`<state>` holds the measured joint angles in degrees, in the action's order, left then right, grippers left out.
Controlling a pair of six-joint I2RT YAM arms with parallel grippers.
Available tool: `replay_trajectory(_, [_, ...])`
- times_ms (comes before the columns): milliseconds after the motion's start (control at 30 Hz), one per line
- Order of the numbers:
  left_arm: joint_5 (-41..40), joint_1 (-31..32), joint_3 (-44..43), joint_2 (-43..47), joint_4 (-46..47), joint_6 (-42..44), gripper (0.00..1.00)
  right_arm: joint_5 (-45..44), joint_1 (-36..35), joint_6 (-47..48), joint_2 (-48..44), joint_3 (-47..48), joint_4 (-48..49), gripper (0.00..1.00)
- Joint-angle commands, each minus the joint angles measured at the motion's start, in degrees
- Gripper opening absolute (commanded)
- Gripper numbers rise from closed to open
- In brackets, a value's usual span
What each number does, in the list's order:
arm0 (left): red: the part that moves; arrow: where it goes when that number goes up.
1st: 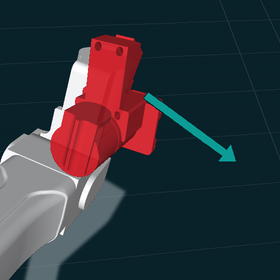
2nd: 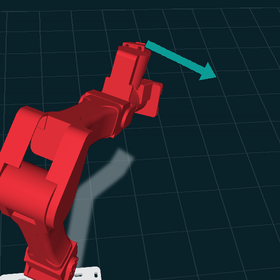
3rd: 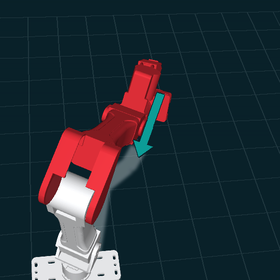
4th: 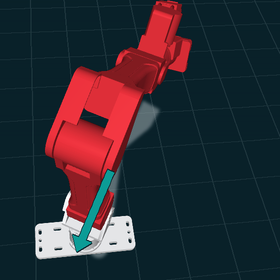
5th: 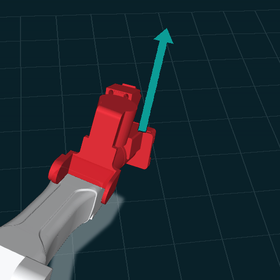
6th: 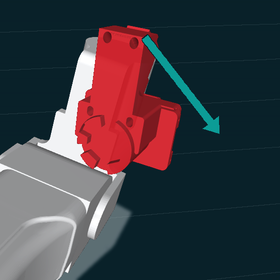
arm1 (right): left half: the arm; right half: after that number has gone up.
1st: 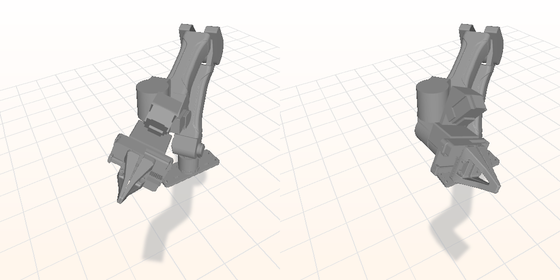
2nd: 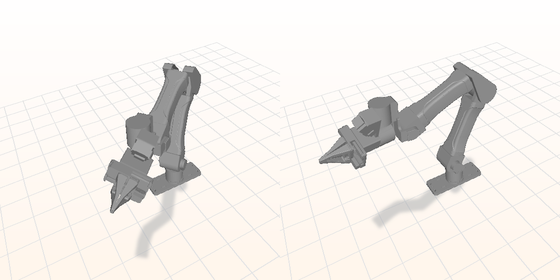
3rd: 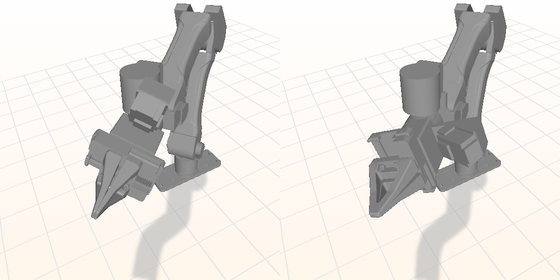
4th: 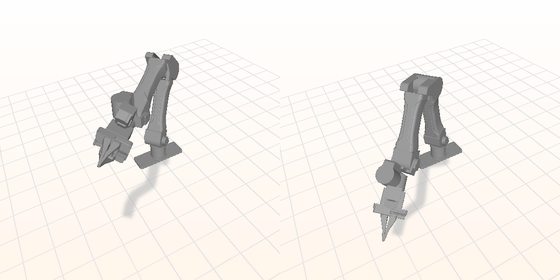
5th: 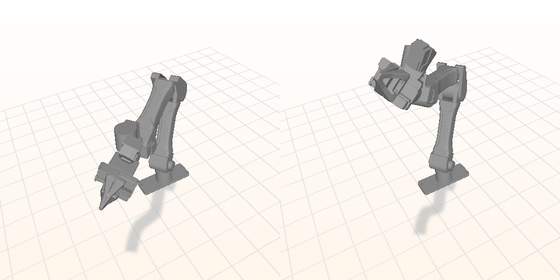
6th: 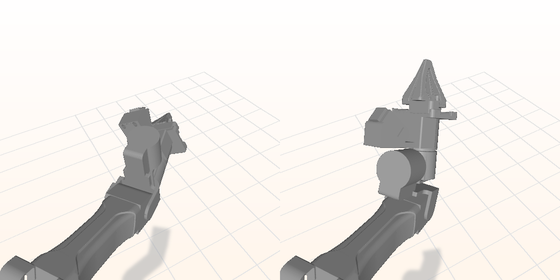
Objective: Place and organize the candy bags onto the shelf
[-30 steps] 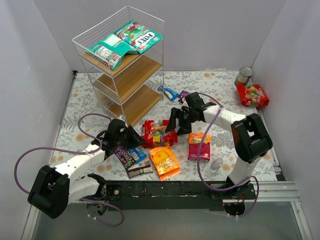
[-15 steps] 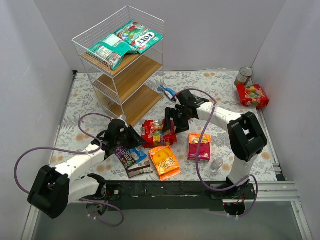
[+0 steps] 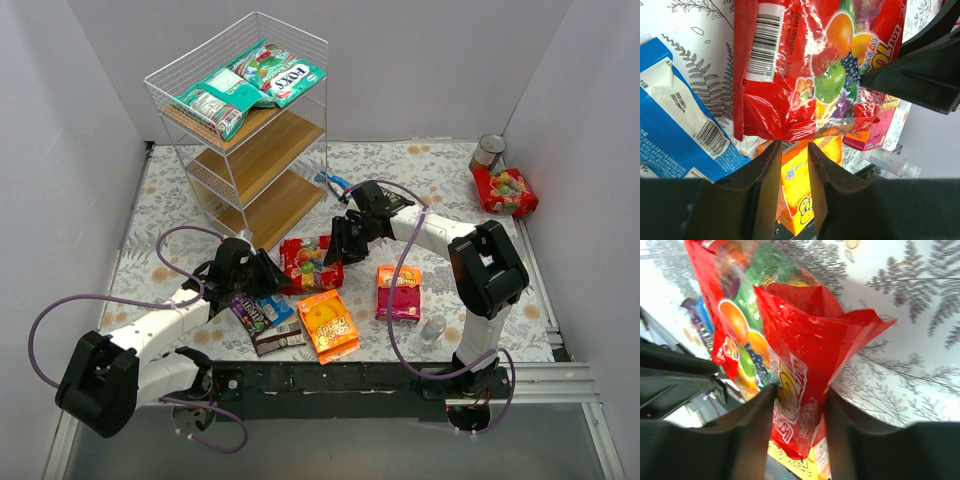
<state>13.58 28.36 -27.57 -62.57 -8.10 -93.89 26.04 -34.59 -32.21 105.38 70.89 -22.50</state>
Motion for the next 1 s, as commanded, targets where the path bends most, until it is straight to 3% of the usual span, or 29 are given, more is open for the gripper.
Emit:
replay_trajectory(0, [0.48,0.21,0.33,2.09,1.33,1.07,0.30,5.68,-0.30,-1.37,-0.88,-1.10,4.30,0.40])
replay_trajectory(133, [0.04,0.29,0.50,2.89,1.15,1.07,0.35,5.60,-0.30,-1.98,-1.41,-2.07,4.75,0.23])
replay_trajectory(433, [-5.31,0.29,-0.29,8.76,-5.07,2.65,0.54,7.97,0.49,-6.98,-5.36,-3.48,11.68,0.01])
replay_trajectory(700, [-12.79,0.21,-0.20,17.03,-13.07,2.13,0.69,9.37,3.47,-11.47,-10.46,2.05,13.54,0.01])
replay_trajectory(967, [-16.31,0.21,1.56,19.85,-14.75,0.28,0.72,11.57,7.07,-13.93,-16.78,7.67,13.10,0.01])
